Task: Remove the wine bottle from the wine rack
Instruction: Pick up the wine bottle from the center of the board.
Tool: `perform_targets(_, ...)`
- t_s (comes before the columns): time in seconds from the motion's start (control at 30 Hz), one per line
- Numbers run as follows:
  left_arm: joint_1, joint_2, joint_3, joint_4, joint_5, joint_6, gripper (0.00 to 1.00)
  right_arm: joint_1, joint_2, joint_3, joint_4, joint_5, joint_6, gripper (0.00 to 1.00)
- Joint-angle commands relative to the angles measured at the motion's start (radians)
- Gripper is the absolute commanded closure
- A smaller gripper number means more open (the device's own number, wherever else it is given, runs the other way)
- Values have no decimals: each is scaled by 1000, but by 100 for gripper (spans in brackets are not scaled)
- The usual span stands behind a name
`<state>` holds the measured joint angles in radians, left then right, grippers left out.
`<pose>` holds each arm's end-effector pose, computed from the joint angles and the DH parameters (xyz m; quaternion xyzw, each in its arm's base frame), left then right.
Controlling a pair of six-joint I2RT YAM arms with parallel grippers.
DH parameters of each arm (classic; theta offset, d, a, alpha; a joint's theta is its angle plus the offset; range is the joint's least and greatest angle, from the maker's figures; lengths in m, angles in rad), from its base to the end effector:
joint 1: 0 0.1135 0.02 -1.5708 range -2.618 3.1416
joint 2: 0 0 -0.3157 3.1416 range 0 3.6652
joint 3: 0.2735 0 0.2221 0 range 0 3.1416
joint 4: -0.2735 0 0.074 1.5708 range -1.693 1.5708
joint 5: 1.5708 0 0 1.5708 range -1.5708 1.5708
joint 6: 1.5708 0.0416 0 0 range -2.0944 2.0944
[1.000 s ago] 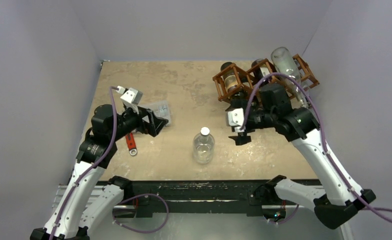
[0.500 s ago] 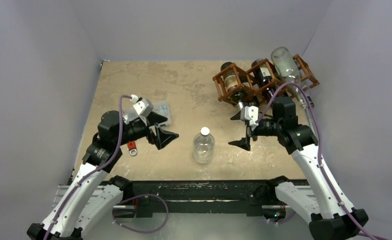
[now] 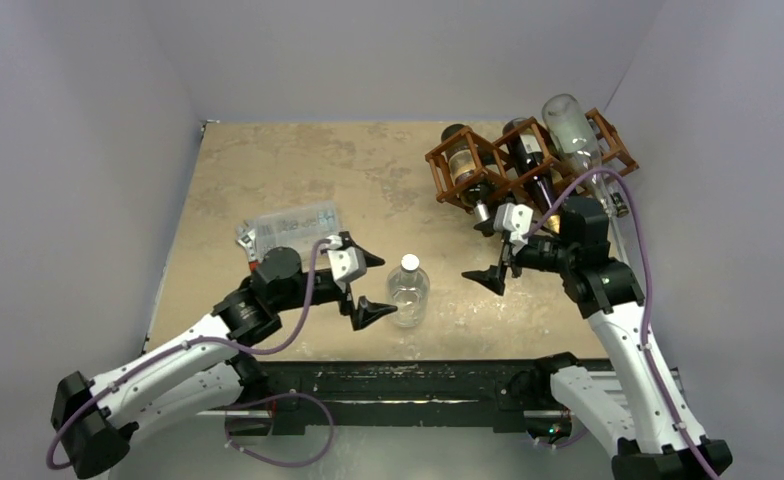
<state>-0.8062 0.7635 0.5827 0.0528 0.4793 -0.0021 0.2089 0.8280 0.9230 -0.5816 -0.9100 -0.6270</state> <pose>0.0714 -0.1021 0.3382 0.4297 0.6099 -0.4162 0.5198 0.0926 0.0532 0.3795 -0.5195 0.6112 0.2721 0.5315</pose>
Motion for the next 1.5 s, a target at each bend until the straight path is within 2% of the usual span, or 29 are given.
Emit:
perform_targets(0.0,-74,106,-35,263,-120,82,0,-3,-44,-25,0,50,0,1)
perform_targets(0.3,-132,363,-59,600,-225,51,0,-3,-71,-58,-8,114,-40,1)
perform_targets(0.57,-145,440,-116,761,-282,24,2,-2,-63,-64,-15,134,-55,1)
perform_targets(0.9,-146,442,-172,838,-323,-20,7,-2,-45,-66,-24,140,-59,1)
perform_targets(1.07,-147,450,-165,839,-346,-42,12,-3,-41,-67,-27,135,-62,1)
perform_targets(1.47,-147,477,-195,905,-418,-118,15,-2,-7,-74,-27,128,-77,1)
